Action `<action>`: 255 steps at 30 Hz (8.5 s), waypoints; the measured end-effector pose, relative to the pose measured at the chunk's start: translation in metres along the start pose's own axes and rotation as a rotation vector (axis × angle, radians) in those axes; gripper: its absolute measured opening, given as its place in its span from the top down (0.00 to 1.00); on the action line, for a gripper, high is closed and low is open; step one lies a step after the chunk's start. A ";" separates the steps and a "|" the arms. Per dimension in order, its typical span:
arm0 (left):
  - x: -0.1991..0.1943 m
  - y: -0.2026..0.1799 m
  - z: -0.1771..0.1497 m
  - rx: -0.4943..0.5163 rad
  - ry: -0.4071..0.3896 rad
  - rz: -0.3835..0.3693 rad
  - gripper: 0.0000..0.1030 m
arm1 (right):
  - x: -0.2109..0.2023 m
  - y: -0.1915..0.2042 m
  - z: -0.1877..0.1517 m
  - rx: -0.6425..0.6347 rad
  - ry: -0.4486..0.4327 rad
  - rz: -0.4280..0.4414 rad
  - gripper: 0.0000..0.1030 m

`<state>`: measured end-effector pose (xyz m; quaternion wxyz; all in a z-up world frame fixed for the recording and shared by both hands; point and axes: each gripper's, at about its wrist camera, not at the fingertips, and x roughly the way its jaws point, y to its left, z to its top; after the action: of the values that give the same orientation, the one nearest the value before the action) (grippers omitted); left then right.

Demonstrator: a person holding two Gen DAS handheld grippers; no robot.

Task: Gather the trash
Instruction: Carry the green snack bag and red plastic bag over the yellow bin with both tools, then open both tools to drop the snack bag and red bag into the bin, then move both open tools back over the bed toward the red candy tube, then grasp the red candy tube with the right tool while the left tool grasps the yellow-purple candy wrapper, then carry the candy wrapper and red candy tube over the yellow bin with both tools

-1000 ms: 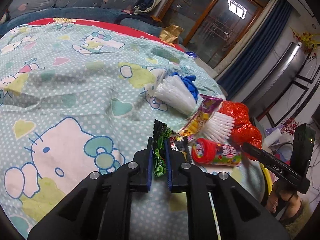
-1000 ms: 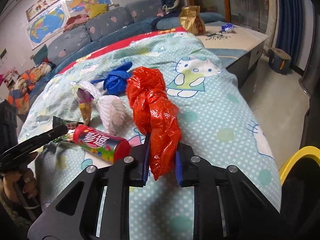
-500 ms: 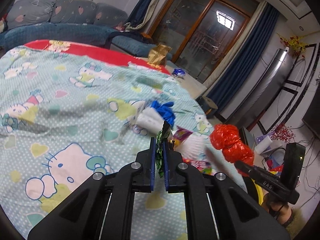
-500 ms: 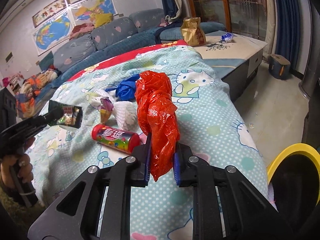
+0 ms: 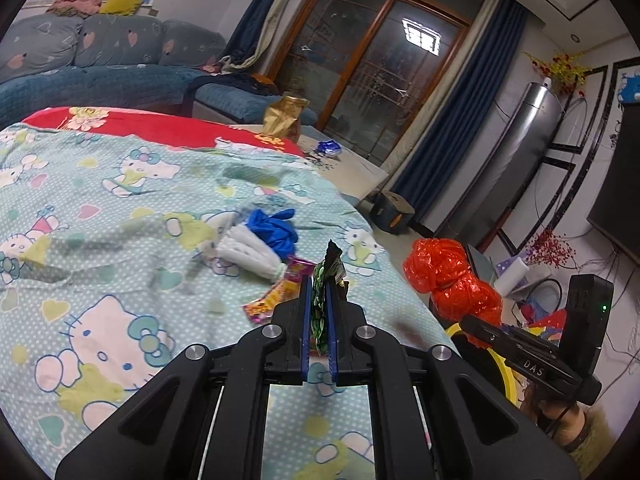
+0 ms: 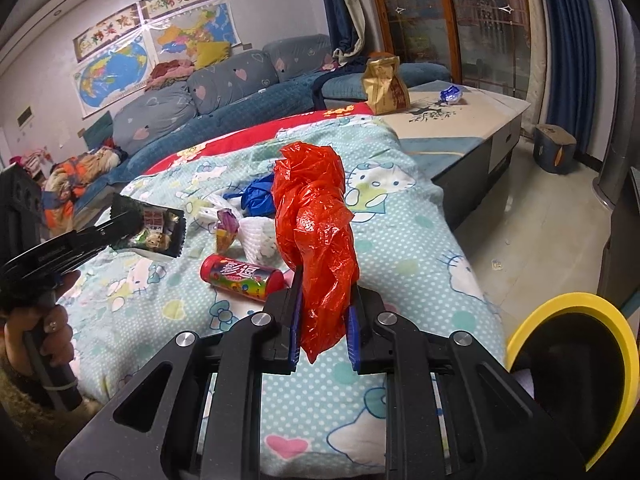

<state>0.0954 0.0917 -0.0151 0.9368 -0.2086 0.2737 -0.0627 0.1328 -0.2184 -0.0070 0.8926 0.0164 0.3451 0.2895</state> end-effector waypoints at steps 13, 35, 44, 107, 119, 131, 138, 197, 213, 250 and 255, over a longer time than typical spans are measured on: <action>0.004 -0.044 -0.008 0.087 0.015 -0.051 0.94 | -0.024 -0.012 -0.007 -0.003 -0.023 -0.029 0.88; 0.015 -0.122 -0.031 0.245 0.054 -0.138 0.94 | -0.070 -0.056 -0.018 0.088 -0.099 -0.116 0.88; 0.023 -0.153 -0.043 0.309 0.074 -0.179 0.94 | -0.083 -0.075 -0.027 0.140 -0.121 -0.155 0.88; 0.171 -0.274 -0.151 0.477 0.370 -0.391 0.48 | -0.107 -0.225 -0.114 0.567 -0.020 -0.378 0.59; 0.150 -0.250 -0.134 0.437 0.284 -0.285 0.06 | -0.115 -0.215 -0.107 0.550 -0.074 -0.394 0.37; 0.104 -0.220 -0.088 0.388 0.111 -0.181 0.06 | -0.114 -0.169 -0.078 0.404 -0.119 -0.346 0.35; 0.085 -0.199 -0.070 0.353 0.047 -0.141 0.06 | -0.108 -0.138 -0.064 0.317 -0.130 -0.304 0.34; 0.022 0.037 0.004 -0.010 -0.017 0.162 0.19 | 0.070 0.068 -0.002 -0.198 0.162 0.108 0.33; 0.086 0.036 0.010 -0.011 0.140 0.033 0.50 | 0.130 0.082 0.007 -0.328 0.260 0.152 0.33; 0.066 0.040 -0.007 -0.059 0.126 -0.050 0.96 | 0.067 0.071 -0.049 -0.147 0.202 0.170 0.71; 0.050 0.032 -0.001 -0.052 0.097 -0.063 0.96 | 0.050 0.060 -0.045 -0.118 0.153 0.151 0.72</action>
<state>0.1370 0.1089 -0.0540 0.9142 -0.2382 0.3136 -0.0952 0.1039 -0.1499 -0.0575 0.8388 -0.0321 0.3922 0.3762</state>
